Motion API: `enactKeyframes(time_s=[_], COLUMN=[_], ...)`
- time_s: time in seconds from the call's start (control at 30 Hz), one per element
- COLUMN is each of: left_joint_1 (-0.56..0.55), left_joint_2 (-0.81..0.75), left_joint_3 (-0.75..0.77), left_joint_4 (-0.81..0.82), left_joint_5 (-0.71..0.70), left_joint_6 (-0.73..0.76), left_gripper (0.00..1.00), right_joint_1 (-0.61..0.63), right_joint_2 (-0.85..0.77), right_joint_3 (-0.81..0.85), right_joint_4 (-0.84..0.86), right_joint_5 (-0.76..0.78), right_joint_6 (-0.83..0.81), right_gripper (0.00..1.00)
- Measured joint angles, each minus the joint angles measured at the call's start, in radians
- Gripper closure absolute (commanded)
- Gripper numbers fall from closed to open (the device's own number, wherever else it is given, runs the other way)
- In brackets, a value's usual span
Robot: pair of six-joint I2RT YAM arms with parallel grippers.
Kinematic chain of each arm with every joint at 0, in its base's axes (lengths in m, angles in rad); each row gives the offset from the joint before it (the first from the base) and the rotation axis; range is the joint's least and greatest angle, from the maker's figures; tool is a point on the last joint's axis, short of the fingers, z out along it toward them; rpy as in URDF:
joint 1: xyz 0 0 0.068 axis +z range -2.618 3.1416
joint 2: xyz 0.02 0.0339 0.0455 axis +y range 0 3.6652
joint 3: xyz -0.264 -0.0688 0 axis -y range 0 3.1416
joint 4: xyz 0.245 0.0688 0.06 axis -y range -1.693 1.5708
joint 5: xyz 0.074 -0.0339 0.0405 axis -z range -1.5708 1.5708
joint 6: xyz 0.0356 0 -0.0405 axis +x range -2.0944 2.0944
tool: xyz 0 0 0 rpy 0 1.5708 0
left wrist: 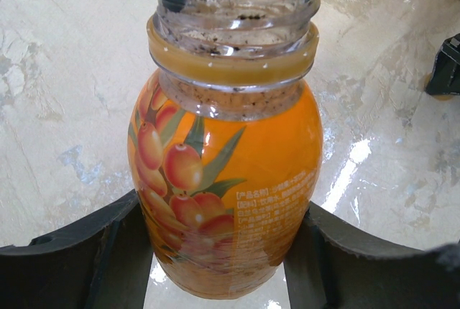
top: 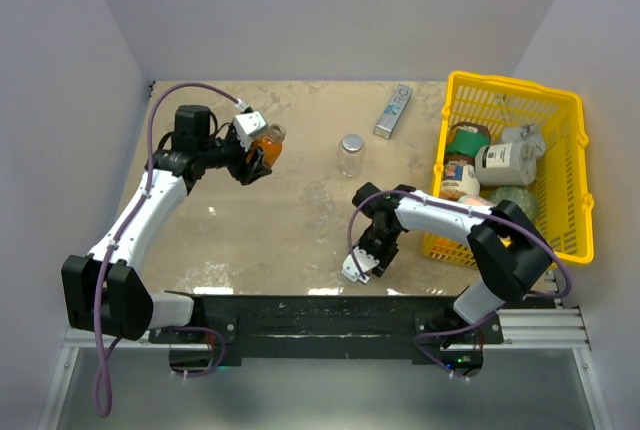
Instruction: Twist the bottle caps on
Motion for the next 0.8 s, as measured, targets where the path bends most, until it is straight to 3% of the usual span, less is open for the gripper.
enactKeyframes(time_s=[0.07, 0.17, 0.4, 0.57, 0.8], left_joint_1=[0.000, 0.001, 0.002, 0.002, -0.026], left_joint_2=[0.000, 0.003, 0.076, 0.159, 0.183], left_joint_3=[0.000, 0.003, 0.082, 0.215, 0.314], left_joint_4=[-0.002, -0.034, -0.232, -0.386, -0.484], left_joint_5=[0.000, 0.008, 0.058, 0.102, 0.117], left_joint_6=[0.006, 0.056, 0.308, 0.446, 0.528], left_gripper=[1.00, 1.00, 1.00, 1.00, 1.00], right_joint_1=[-0.003, -0.025, -0.103, -0.104, -0.098], right_joint_2=[0.000, 0.000, -0.049, -0.127, -0.073], right_joint_3=[0.004, 0.080, 0.468, 0.610, 0.723], right_joint_4=[-0.002, -0.044, -0.060, -0.002, 0.119], right_joint_5=[-0.004, -0.050, -0.206, -0.278, -0.339], right_joint_6=[0.028, 0.106, 0.343, 0.470, 0.581], right_gripper=[0.91, 0.94, 0.97, 0.99, 0.99])
